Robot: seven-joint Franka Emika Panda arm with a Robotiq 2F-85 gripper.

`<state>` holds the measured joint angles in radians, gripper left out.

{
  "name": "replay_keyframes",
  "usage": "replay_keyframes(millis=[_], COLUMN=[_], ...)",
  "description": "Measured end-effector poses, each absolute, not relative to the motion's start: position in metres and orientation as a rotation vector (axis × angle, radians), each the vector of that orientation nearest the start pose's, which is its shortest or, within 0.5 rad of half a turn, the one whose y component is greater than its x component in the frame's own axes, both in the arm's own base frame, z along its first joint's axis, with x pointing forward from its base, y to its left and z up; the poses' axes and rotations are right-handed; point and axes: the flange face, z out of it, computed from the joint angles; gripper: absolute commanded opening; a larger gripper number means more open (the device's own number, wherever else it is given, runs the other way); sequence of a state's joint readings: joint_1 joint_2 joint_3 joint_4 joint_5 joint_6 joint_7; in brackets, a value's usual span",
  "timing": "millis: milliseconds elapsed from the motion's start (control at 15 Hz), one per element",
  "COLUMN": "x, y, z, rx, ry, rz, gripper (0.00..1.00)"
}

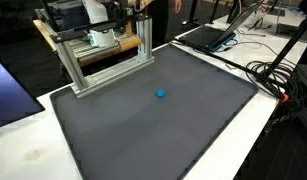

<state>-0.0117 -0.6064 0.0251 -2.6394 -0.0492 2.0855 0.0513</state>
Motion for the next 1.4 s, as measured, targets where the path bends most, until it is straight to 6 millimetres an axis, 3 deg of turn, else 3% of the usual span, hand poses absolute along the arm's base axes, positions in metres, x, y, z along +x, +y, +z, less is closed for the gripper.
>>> replay_keyframes(millis=[1400], x=[0.369], y=[-0.005], z=[0.429], rx=[-3.209], ry=[0.094], rz=[-0.053], gripper=[1.00])
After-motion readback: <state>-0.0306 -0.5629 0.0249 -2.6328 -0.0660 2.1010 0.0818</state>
